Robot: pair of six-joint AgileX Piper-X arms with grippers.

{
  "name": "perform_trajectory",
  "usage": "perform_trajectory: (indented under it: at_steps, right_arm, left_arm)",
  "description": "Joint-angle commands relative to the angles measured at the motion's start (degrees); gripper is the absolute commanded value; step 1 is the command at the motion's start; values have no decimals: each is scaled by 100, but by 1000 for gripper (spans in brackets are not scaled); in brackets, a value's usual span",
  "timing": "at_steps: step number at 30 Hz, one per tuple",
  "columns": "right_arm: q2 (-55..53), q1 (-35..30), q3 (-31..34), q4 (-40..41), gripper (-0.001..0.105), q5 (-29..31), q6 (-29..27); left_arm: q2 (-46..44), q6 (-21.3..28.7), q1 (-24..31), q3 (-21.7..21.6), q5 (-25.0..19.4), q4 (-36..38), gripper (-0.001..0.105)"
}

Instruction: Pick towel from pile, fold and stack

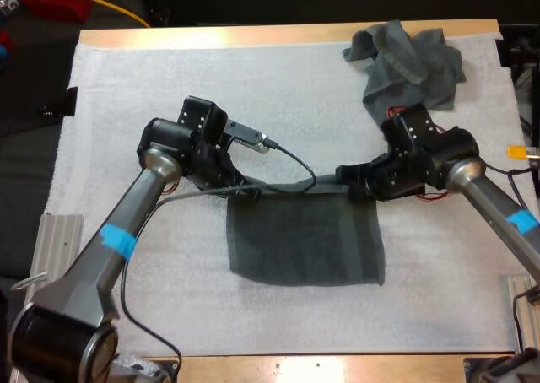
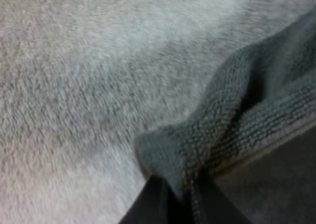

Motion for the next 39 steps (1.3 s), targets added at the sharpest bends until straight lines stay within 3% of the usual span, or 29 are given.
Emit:
perform_trajectory:
  at_steps: [1, 14, 27, 30, 33, 35, 39]
  right_arm:
    - [77, -98, -6, -136, 0, -51, 126]
    - [826, -542, -6, -1346, 0, -706, 1397]
    - [1139, -600, -6, -2094, 2, -655, 1833]
    - [1159, -600, -6, -2385, 12, -635, 2142]
    - [1157, -600, -6, -2667, 28, -636, 2232]
    - [1157, -600, -6, -2895, 43, -636, 2303]
    - [1157, -600, -6, -3285, 55, -639, 2299]
  left_arm:
    - [32, 8, 57, 4, -47, -85, 0]
    - [639, -98, 215, 4, 2, -1041, 0]
    - [794, -109, 215, 4, -41, -1658, 2]
    - [794, -109, 215, 4, 9, -1761, 13]
    - [794, -109, 215, 4, 91, -1812, 32]
    - [794, -109, 215, 4, 110, -1866, 50]
    - [794, -109, 215, -13, 119, -1908, 68]
